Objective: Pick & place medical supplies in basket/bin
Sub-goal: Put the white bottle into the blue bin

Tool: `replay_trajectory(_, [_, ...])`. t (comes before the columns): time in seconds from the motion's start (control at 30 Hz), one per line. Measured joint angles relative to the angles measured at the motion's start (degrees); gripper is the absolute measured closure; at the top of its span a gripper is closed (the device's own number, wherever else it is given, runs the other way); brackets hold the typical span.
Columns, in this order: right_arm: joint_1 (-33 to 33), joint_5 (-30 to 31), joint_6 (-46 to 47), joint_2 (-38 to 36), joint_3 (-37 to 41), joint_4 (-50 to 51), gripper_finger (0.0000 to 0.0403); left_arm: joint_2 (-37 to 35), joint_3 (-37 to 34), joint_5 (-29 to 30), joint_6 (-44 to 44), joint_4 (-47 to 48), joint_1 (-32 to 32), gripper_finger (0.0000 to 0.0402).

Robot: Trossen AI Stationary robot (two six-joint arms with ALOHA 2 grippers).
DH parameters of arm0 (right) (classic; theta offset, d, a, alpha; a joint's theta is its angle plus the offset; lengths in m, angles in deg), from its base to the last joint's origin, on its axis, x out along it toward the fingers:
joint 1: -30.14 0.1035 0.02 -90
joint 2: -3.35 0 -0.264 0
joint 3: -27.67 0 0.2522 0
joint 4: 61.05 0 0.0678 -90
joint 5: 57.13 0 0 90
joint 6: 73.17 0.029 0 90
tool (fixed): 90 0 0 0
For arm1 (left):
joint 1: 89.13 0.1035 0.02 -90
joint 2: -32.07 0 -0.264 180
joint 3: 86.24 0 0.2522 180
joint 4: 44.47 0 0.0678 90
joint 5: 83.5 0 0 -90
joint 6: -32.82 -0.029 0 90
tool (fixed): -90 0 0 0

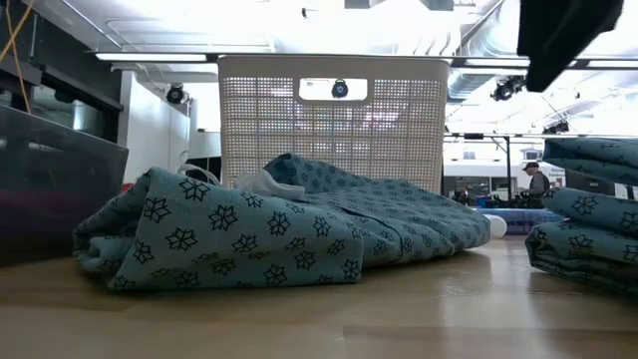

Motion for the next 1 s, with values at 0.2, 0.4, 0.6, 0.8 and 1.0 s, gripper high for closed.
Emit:
replay_trajectory(0.2, [2.1, 4.1, 6.9, -0.1, 0.0, 9.6, 0.0174, 1.1, 0.0, -0.4, 0.3, -0.2, 0.0, 0.0179])
replay_trajectory(0.4, [3.2, 6.8, 11.9, -0.1, 0.0, 19.3, 0.0174, 1.1, 0.0, -0.4, 0.4, -0.3, 0.0, 0.0179])
replay_trajectory(0.6, [6.0, 10.6, 21.8, -5.4, 6.6, 21.8, 0.0174, 1.1, 0.0, -0.4, 0.4, -0.3, 0.0, 0.0179])
replay_trajectory(0.8, [9.0, 12.6, 32.5, -14.8, 23.1, 15.4, 0.0174, 1.1, 0.0, -0.5, 0.5, -0.4, 0.0, 0.0179])
replay_trajectory(1.0, [5.2, 16.6, 35.9, -22.0, 38.7, 7.4, 0.0174, 1.1, 0.0, -0.6, 1.7, -0.4, 0.0, 0.0179])
